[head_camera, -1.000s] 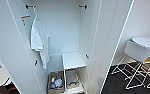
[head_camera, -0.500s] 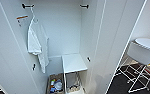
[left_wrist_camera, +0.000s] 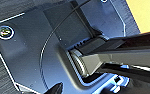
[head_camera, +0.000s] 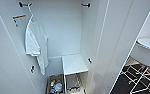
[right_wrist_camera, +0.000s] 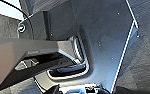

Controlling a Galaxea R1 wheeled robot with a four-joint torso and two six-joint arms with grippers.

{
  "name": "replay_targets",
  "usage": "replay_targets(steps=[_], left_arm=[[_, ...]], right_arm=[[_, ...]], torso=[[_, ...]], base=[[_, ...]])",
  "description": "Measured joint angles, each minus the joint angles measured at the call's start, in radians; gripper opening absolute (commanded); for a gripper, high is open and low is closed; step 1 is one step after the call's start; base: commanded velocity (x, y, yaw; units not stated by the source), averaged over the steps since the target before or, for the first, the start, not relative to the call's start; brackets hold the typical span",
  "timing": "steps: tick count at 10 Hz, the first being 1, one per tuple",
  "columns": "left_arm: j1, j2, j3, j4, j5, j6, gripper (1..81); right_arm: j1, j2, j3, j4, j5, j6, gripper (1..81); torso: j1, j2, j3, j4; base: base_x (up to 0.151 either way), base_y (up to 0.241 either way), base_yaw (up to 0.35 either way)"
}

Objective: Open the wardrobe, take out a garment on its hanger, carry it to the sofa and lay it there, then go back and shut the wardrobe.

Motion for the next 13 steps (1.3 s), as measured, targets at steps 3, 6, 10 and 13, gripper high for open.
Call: replay_targets(steps=[3, 6, 10, 13], left_arm=[[0.008, -0.017, 0.000, -0.109, 0.003, -0.004, 81.1], [0.036, -0.053, -0.003, -0.289, 0.010, -0.008, 81.1], [0.066, -0.029, -0.002, -0.481, 0.035, 0.162, 81.1], [0.064, -0.013, 0.003, -0.749, 0.132, 0.595, 81.1]], right_arm=[[-0.009, 0.000, 0.000, 0.000, -0.002, 0.000, 81.1], [-0.005, 0.009, 0.000, 0.000, -0.002, 0.000, 81.1], [-0.005, 0.012, 0.000, 0.000, -0.002, -0.001, 81.1], [-0.004, 0.012, 0.000, 0.000, -0.001, -0.001, 81.1]], torso=[[0.000, 0.000, 0.000, 0.000], [0.000, 0.000, 0.000, 0.000], [-0.001, 0.000, 0.000, 0.000], [-0.001, 0.000, 0.000, 0.000]], base=[[0.000, 0.000, 0.000], [0.000, 0.000, 0.000], [0.000, 0.000, 0.000], [0.000, 0.000, 0.000]])
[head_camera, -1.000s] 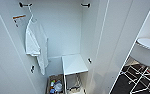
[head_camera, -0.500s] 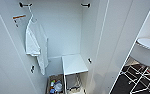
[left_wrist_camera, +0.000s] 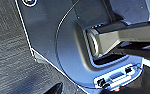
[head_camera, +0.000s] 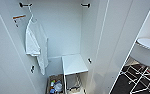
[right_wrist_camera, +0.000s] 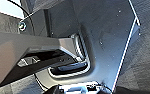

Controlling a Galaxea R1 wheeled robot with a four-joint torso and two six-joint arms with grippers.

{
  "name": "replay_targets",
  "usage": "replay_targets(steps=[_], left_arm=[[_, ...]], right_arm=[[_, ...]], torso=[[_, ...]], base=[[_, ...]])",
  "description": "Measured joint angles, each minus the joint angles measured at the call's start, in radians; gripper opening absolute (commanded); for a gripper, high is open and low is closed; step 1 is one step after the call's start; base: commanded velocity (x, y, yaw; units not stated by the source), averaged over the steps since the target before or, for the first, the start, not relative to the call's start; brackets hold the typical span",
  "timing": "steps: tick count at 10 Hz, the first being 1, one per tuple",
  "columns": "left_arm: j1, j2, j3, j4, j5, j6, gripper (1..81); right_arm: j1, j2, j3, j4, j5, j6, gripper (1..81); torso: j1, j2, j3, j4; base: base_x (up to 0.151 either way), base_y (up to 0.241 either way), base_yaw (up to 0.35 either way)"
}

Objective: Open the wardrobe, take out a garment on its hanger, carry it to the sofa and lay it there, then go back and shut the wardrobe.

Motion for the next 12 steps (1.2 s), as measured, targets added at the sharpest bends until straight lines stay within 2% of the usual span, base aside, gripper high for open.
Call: replay_targets(steps=[1, 2, 3, 4, 5, 6, 9, 10, 12], left_arm=[[0.000, 0.000, 0.000, -0.174, 0.028, 0.200, 81.1], [0.000, 0.000, 0.000, -0.355, 0.029, 0.366, 81.1], [-0.003, 0.000, 0.003, -0.506, 0.008, 0.487, 81.1], [-0.014, 0.000, 0.006, -0.611, -0.017, 0.562, 81.1], [-0.034, -0.001, 0.011, -0.664, -0.025, 0.611, 81.1], [-0.062, -0.004, 0.014, -0.674, -0.026, 0.641, 81.1], [-0.083, -0.009, 0.012, -0.664, -0.022, 0.662, 81.1], [-0.069, -0.009, 0.012, -0.664, -0.016, 0.662, 81.1], [-0.067, -0.012, 0.022, -0.663, -0.013, 0.662, 81.1]], right_arm=[[0.001, 0.000, 0.000, 0.000, 0.001, 0.000, 81.1], [0.005, -0.004, 0.000, 0.000, 0.007, 0.000, 81.1], [0.009, -0.010, 0.005, -0.008, 0.012, 0.000, 81.1], [0.012, -0.017, 0.021, -0.021, 0.012, 0.000, 81.1], [0.013, -0.023, 0.037, -0.032, 0.012, 0.000, 81.1], [0.013, -0.026, 0.040, -0.036, 0.012, 0.000, 81.1], [0.024, -0.036, 0.045, -0.043, 0.012, 0.001, 81.1], [0.034, -0.037, 0.045, -0.043, 0.012, 0.000, 81.1], [0.033, -0.039, 0.045, -0.048, 0.023, 0.000, 81.1]], torso=[[0.000, 0.000, 0.000, 0.000], [0.000, 0.000, 0.000, 0.000], [0.000, 0.000, 0.000, 0.000], [0.000, 0.000, 0.000, 0.000], [0.000, 0.000, 0.000, 0.002], [0.000, 0.000, -0.001, 0.015], [0.000, 0.000, -0.011, 0.103], [0.000, 0.000, -0.013, 0.122], [0.001, 0.000, 0.006, 0.126]], base=[[0.000, 0.000, 0.000], [0.000, 0.000, 0.000], [0.000, 0.000, 0.000], [0.000, 0.000, 0.000], [0.000, 0.000, 0.000], [0.000, 0.000, 0.000], [0.000, 0.000, 0.000], [0.000, 0.000, 0.000], [0.000, 0.000, 0.000]])
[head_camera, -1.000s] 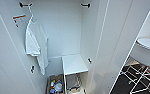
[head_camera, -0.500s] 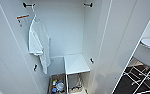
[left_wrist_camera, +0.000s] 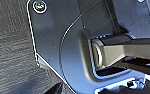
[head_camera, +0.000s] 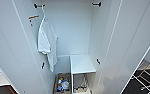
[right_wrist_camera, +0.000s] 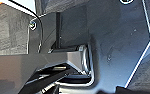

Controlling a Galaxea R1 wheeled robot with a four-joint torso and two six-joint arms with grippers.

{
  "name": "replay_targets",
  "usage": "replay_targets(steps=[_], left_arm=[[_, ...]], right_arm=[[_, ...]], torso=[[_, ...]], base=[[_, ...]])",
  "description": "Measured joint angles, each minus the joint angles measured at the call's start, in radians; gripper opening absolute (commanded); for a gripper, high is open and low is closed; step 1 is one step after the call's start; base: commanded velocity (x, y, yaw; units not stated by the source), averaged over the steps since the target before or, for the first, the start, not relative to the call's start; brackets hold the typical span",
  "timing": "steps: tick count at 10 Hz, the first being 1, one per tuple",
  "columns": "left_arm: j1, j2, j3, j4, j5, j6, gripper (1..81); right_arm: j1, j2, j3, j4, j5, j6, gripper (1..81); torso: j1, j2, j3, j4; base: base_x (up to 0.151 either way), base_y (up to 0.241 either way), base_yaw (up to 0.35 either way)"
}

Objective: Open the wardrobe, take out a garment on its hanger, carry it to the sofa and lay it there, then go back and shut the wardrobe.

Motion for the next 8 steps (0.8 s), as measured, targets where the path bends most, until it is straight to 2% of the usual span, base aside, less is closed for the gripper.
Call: replay_targets(steps=[3, 6, 8], left_arm=[[-0.008, -0.043, 0.081, 0.006, -0.012, 0.001, 81.1], [-0.002, -0.156, 0.263, 0.009, -0.046, 0.000, 81.1], [-0.019, -0.302, 0.427, 0.009, -0.088, 0.000, 81.1]], right_arm=[[-0.016, -0.043, 0.016, -0.002, 0.078, 0.000, 81.1], [-0.003, -0.104, 0.067, -0.004, 0.084, 0.003, 81.1], [0.023, -0.213, 0.120, -0.004, 0.093, 0.004, 81.1]], torso=[[-0.001, -0.001, 0.092, 0.000], [-0.002, -0.002, 0.107, 0.000], [-0.002, -0.002, 0.107, 0.000]], base=[[0.000, 0.000, 0.000], [0.000, 0.000, 0.000], [0.000, 0.000, 0.000]])
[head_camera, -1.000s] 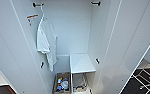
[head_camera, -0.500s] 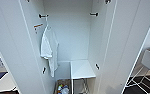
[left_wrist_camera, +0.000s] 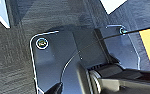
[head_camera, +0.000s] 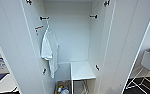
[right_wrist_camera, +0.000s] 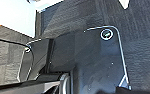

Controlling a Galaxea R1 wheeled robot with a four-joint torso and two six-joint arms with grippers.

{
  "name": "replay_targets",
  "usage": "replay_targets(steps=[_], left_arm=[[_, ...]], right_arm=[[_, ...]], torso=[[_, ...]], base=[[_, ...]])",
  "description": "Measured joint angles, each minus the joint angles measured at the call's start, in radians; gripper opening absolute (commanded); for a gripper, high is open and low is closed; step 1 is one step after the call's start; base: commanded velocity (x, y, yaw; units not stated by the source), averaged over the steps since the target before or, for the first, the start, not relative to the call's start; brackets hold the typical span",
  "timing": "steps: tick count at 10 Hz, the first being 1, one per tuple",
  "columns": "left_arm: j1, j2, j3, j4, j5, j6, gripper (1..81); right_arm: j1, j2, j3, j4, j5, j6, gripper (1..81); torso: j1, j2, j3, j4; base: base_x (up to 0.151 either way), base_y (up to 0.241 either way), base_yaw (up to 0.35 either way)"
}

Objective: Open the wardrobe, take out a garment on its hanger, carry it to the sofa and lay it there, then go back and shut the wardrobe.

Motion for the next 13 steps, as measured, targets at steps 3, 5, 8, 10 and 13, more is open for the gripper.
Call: replay_targets(steps=[3, 5, 8, 10, 13], left_arm=[[0.026, -0.221, 0.113, -0.017, -0.073, -0.035, 81.1], [0.035, -0.331, 0.143, -0.035, -0.138, -0.110, 81.1], [0.025, -0.482, 0.159, -0.050, -0.256, -0.277, 81.1], [-0.019, -0.543, 0.156, -0.052, -0.279, -0.409, 81.1], [-0.136, -0.609, 0.133, -0.052, -0.293, -0.506, 81.1]], right_arm=[[0.061, -0.153, 0.076, 0.003, 0.016, 0.032, 81.1], [0.129, -0.216, 0.093, 0.004, 0.018, 0.063, 81.1], [0.256, -0.267, 0.093, 0.007, 0.025, 0.087, 81.1], [0.325, -0.291, 0.083, 0.007, 0.022, 0.125, 81.1], [0.402, -0.309, -0.023, 0.007, 0.011, 0.212, 81.1]], torso=[[0.000, 0.000, 0.000, 0.000], [0.000, 0.000, 0.000, 0.000], [0.000, 0.000, 0.000, 0.000], [0.000, 0.000, 0.000, 0.000], [0.001, 0.001, 0.000, 0.000]], base=[[0.000, 0.000, 0.000], [0.000, 0.000, 0.000], [0.000, 0.000, 0.000], [0.000, 0.000, 0.000], [0.000, 0.000, 0.000]])
